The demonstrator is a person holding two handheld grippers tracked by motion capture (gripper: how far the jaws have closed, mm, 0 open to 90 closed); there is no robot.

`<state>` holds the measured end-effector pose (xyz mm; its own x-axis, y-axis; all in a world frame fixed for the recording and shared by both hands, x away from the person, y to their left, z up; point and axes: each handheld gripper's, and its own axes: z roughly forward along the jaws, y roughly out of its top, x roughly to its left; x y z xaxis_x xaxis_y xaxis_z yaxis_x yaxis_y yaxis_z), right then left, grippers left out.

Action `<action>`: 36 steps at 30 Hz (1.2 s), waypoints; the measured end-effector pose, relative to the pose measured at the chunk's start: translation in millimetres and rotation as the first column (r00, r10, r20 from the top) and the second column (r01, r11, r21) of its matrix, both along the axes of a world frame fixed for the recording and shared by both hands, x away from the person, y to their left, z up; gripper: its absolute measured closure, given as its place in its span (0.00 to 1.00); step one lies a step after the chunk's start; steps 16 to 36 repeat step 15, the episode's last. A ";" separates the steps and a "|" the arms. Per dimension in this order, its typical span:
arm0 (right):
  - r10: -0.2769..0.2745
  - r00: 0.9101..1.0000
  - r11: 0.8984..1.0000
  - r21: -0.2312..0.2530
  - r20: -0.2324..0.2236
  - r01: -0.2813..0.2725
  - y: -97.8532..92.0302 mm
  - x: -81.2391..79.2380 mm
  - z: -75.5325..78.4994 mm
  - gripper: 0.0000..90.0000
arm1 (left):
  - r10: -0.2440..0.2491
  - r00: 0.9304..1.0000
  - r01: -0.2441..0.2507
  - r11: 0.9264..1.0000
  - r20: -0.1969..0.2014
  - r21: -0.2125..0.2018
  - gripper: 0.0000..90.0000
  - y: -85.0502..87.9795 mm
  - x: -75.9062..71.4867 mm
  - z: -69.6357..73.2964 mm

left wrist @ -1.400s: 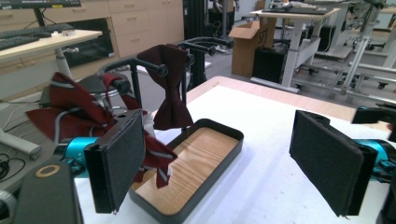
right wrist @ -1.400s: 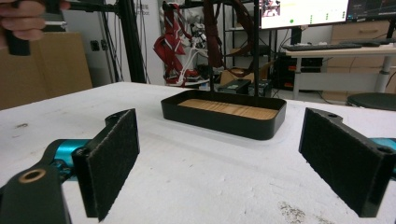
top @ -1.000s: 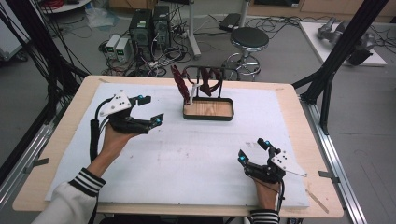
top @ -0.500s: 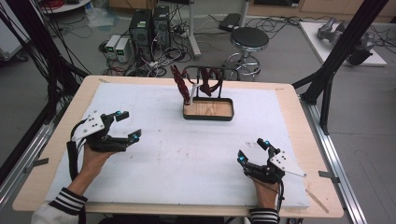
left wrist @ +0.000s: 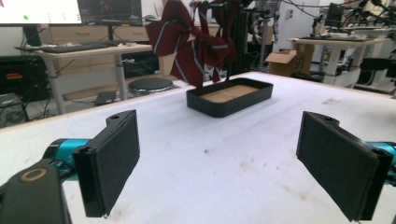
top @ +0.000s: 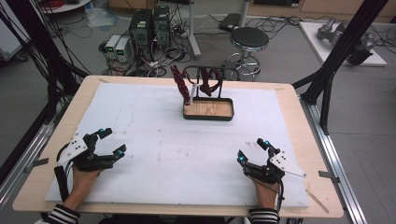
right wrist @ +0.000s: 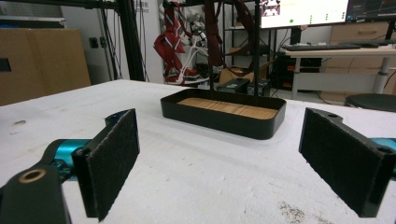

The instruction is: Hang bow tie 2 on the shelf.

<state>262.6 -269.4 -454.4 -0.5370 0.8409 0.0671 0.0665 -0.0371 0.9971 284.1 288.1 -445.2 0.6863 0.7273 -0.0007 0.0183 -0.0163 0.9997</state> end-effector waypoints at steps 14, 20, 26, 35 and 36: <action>0.001 1.000 1.000 -0.008 0.008 -0.001 0.1 0.1 -0.1 0.13 | 0.049 0.998 -0.048 0.998 0.028 -0.037 0.15 3.1 -4.6 -9.0; 0.000 1.000 1.000 -0.008 0.010 0.000 0.1 0.2 -0.2 0.13 | 0.051 0.998 -0.050 0.998 0.024 -0.043 0.15 3.6 -4.4 -9.2; 0.000 1.000 1.000 -0.008 0.010 0.000 0.1 0.2 -0.2 0.13 | 0.051 0.998 -0.050 0.998 0.024 -0.043 0.15 3.6 -4.4 -9.2; 0.000 1.000 1.000 -0.008 0.010 0.000 0.1 0.2 -0.2 0.13 | 0.051 0.998 -0.050 0.998 0.024 -0.043 0.15 3.6 -4.4 -9.2; 0.000 1.000 1.000 -0.008 0.010 0.000 0.1 0.2 -0.2 0.13 | 0.051 0.998 -0.050 0.998 0.024 -0.043 0.15 3.6 -4.4 -9.2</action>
